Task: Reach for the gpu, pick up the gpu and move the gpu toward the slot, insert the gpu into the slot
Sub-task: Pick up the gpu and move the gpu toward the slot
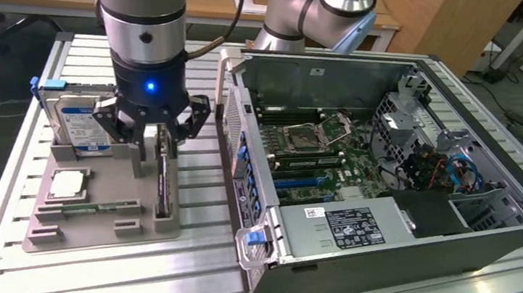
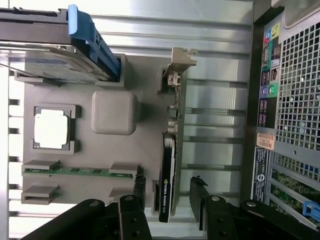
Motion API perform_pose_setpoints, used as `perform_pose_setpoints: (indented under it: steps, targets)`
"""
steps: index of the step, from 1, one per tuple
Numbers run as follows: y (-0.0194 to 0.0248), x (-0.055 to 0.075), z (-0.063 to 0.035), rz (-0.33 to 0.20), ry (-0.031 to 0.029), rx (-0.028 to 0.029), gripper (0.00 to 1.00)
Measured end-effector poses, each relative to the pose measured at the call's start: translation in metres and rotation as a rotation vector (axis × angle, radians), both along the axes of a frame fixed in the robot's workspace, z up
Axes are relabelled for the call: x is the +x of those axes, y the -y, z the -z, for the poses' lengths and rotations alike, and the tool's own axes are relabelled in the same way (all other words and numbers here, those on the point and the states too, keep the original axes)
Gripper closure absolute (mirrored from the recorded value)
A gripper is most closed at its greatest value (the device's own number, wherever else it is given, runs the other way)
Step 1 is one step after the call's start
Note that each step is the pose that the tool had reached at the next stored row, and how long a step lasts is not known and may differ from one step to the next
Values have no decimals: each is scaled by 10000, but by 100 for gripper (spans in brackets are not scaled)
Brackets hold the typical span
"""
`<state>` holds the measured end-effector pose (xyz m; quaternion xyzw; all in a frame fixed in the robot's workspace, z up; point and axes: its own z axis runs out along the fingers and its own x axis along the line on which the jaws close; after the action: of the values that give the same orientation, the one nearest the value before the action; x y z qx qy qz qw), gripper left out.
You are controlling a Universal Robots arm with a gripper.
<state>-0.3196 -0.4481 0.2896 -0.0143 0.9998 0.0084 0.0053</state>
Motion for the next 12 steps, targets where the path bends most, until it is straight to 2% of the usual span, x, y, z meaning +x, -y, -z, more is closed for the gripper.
perform_pose_setpoints:
  steps: [12]
  targets:
    - [1,27,96,1,2,2,51]
